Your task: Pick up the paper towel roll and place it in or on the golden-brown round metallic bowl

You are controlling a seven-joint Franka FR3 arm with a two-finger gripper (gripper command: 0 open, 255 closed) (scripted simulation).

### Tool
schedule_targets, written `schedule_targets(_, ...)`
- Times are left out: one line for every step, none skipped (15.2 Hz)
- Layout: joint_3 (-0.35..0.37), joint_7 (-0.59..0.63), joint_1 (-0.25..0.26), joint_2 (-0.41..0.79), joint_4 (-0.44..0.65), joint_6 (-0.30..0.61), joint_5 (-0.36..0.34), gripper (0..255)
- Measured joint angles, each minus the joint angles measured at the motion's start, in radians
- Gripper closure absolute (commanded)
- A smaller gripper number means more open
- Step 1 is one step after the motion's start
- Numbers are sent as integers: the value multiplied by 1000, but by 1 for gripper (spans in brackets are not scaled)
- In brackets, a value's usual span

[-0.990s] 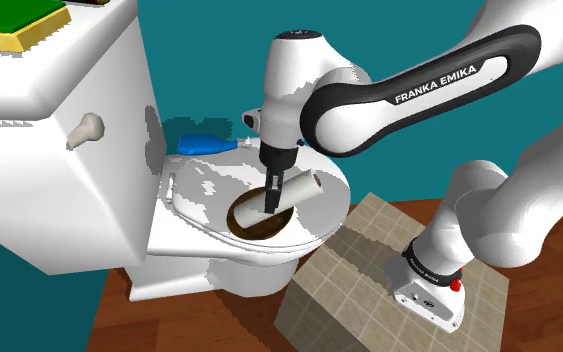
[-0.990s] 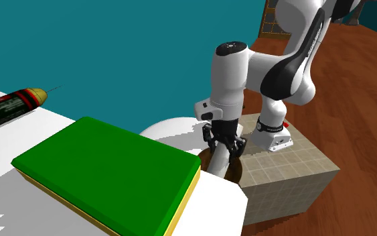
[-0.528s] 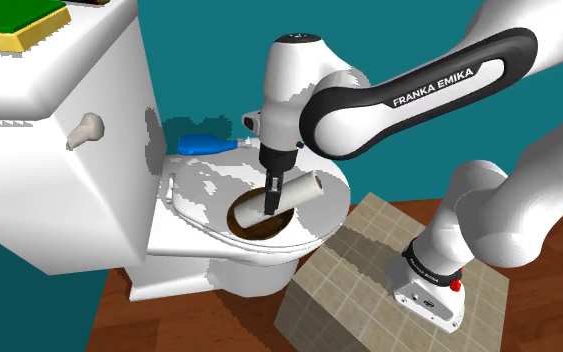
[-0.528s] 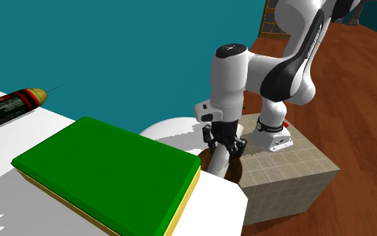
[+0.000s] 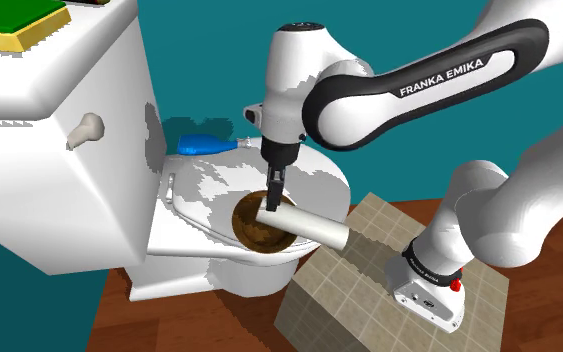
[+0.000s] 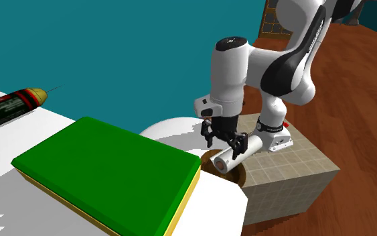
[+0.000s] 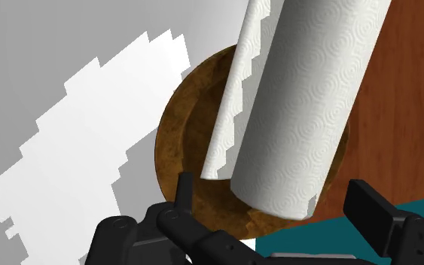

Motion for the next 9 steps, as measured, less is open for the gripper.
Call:
schedule_targets(-3, -1, -1, -14, 14, -28, -1, 0)
schedule_targets(-4, 2, -1, -24, 36, -60, -2, 0)
schedule_targets(-4, 4, -1, -30, 48, -77, -2, 0)
schedule_targets(-6, 2, -2, -30, 53, -83, -3, 0)
schedule_targets(-6, 2, -2, -30, 57, -88, -3, 0)
schedule_targets(-7, 1, -3, -32, 58, -91, -3, 0)
schedule_targets(-7, 1, -3, -32, 59, -92, -4, 0)
schedule_targets(-7, 0, -3, -32, 59, -93, -4, 0)
schedule_targets(-8, 0, -3, -33, 59, -93, -4, 0)
